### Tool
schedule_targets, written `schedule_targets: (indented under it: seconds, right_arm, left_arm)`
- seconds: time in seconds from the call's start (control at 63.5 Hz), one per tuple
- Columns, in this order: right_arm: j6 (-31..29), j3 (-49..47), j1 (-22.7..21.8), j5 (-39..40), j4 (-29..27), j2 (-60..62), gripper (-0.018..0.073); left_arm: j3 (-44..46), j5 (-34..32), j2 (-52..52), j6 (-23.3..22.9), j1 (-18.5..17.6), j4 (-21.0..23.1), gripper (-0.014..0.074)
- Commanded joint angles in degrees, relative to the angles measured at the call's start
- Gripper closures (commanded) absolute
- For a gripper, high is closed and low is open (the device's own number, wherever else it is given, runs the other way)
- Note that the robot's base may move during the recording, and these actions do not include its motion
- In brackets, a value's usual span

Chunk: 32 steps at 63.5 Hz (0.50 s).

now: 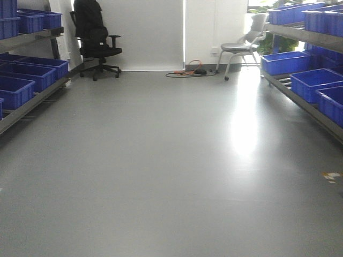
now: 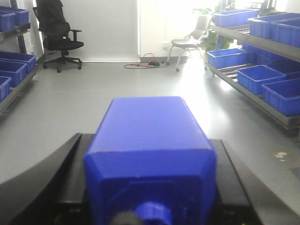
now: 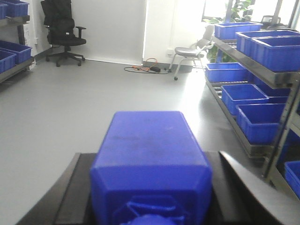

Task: Pick and sort blue part to right shelf
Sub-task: 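Drive forward between the blue-bin shelves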

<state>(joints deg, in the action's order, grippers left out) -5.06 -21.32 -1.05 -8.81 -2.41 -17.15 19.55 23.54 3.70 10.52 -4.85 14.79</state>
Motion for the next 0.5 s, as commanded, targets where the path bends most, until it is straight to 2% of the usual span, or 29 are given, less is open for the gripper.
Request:
schedule_targets:
  seconds: [0.0, 0.488]
  right_arm:
    - [-0.26, -1.71, -0.27, 5.75, 0.4, -0.42, 0.0293]
    - [-0.26, -1.71, -0.27, 5.75, 0.4, -0.42, 0.0293]
  left_arm:
    - [1.64, -4.78, 0.84, -0.46, -0.18, 0.6, 0.0264]
    - [1.64, -4.78, 0.84, -0.46, -0.18, 0.6, 0.0264]
